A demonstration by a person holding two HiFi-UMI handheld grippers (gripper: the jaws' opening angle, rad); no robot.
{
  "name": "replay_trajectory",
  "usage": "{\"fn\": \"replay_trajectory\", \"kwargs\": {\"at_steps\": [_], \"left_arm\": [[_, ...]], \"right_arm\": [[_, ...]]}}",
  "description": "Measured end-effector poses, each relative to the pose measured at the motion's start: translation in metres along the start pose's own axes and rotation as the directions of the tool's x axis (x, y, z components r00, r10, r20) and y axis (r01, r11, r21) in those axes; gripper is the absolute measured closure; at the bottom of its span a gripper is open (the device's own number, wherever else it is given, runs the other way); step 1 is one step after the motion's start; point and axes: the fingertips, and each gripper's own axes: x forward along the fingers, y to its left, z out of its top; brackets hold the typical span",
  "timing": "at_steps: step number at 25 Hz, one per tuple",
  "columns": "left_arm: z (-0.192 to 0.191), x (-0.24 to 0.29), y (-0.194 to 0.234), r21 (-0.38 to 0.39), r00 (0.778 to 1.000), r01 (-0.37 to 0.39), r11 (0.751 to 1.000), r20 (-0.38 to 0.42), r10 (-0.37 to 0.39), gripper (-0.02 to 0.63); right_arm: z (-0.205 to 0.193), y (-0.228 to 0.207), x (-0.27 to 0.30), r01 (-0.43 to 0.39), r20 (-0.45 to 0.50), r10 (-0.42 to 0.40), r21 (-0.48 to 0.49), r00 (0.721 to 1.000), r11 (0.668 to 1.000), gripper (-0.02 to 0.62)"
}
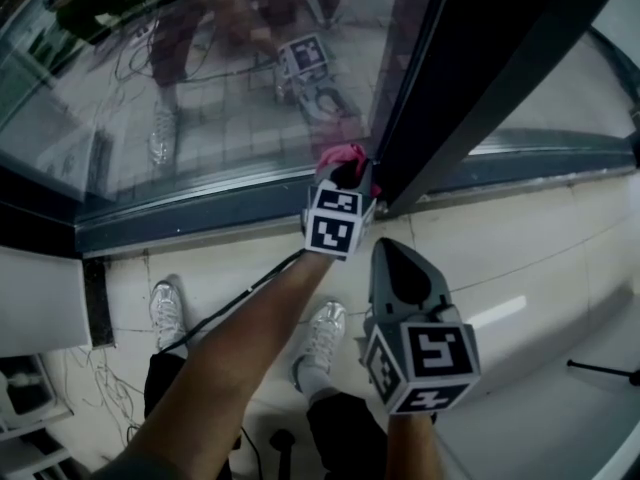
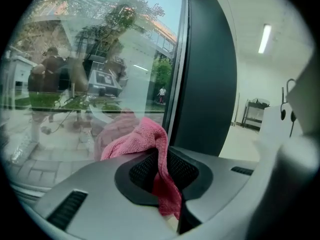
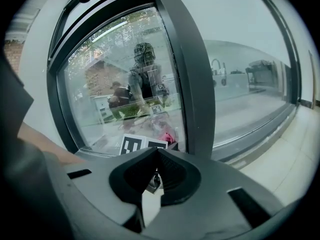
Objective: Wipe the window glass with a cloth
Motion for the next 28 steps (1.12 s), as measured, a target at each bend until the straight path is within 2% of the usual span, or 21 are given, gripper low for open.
{"fn": "replay_trajectory", "kwargs": {"at_steps": [12, 15, 19, 23, 28], "left_arm": [[0.011, 0.000, -0.035, 0.076, 0.989, 0.143, 0.987, 0.013, -0.144, 0.556], [0.016, -0.011, -0.038, 0.079, 0.987, 0.155, 0.985, 0.020, -0.157, 0.556], [0.029, -0.043, -0.032, 0.081, 0.987, 0.157, 0.984, 0.018, -0.159, 0.556], [0.045, -0.091, -0.017, 0.089, 0.987, 0.159, 0.983, 0.020, -0.161, 0.555], [0.085, -0.158, 0.002, 0.115, 0.982, 0.170, 0.979, 0.065, -0.178, 0.555]], "right_arm": [[-0.002, -0.005, -0.004, 0.001, 0.021, -0.002, 0.030, 1.000, 1.000, 0.588], [0.000, -0.011, -0.006, 0.001, 0.036, -0.003, 0.049, 0.999, 0.999, 0.588], [0.010, -0.015, -0.016, 0.020, 0.076, -0.025, 0.068, 0.997, 0.998, 0.588], [0.024, 0.003, -0.025, -0.029, 0.145, 0.024, 0.031, 0.989, 0.999, 0.588], [0.048, 0.053, -0.032, -0.097, 0.174, 0.107, -0.061, 0.979, 0.993, 0.588]]}}
